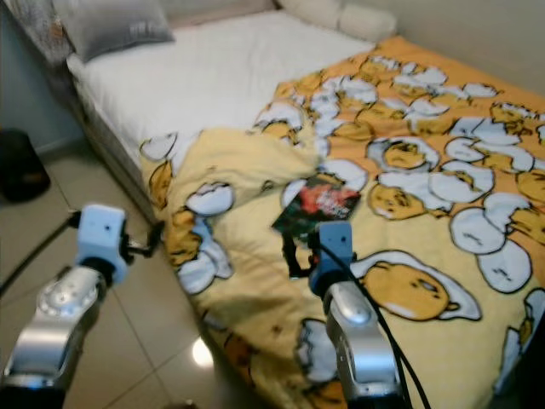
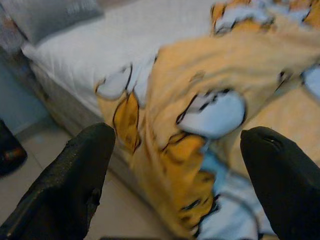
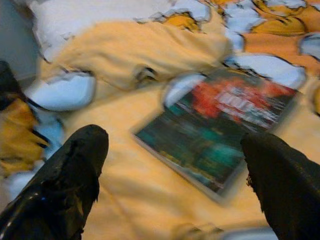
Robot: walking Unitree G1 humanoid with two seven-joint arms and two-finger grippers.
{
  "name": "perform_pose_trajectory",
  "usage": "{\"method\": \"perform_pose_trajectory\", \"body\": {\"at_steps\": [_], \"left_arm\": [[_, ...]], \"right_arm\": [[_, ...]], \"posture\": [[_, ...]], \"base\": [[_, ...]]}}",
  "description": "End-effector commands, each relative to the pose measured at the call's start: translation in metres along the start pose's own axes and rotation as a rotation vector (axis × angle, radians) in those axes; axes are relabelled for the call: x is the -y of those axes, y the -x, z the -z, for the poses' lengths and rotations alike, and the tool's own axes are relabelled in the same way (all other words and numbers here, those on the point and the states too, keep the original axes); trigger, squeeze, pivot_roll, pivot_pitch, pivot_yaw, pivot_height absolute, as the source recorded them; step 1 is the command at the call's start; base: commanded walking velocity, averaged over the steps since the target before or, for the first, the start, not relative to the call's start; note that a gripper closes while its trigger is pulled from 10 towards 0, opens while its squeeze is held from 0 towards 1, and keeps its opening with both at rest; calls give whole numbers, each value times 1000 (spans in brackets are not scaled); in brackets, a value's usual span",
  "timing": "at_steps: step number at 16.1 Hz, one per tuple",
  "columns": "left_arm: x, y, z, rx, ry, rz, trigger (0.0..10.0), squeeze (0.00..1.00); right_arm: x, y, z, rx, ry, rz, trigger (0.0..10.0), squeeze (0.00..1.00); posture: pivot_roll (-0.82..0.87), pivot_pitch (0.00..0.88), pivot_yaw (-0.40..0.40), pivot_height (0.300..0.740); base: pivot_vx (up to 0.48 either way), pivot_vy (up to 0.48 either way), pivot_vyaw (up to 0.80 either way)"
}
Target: Clean up the room
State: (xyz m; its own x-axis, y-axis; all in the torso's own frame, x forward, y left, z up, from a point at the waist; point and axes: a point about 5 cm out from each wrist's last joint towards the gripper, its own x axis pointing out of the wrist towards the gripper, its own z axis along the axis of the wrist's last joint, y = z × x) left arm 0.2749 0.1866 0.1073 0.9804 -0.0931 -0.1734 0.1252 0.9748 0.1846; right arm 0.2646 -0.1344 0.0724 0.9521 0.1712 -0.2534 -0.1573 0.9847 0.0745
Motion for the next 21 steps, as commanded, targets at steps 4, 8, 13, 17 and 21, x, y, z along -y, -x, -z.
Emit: {"method": "perform_pose_trajectory", "body": {"at_steps": [4,8,13,17,21], "left_arm": [[4,-1,-3,18,2,42,10000,1000],[2,-2,-4,26,18,58,10000,1000],[3,-3,-6,30,19,71,10000,1000],[3,-3,-5,28,15,79,10000,1000],[2,-3,-3,15,-20,65,10000,1000]], "right_arm": [[6,1,4,-19,-15,31,10000,1000],[2,0,2,-11,6,5,10000,1000],[8,-1,4,-23,6,54,10000,1000],[9,-2,5,-27,8,68,10000,1000],[5,-2,6,-26,8,60,10000,1000]], "posture": [[61,0,13,740],[59,0,16,740],[60,0,19,740],[60,0,19,740],[66,0,21,740]], "base": [[0,0,0],[205,0,319],[328,0,320],[334,0,0],[242,0,0]]}}
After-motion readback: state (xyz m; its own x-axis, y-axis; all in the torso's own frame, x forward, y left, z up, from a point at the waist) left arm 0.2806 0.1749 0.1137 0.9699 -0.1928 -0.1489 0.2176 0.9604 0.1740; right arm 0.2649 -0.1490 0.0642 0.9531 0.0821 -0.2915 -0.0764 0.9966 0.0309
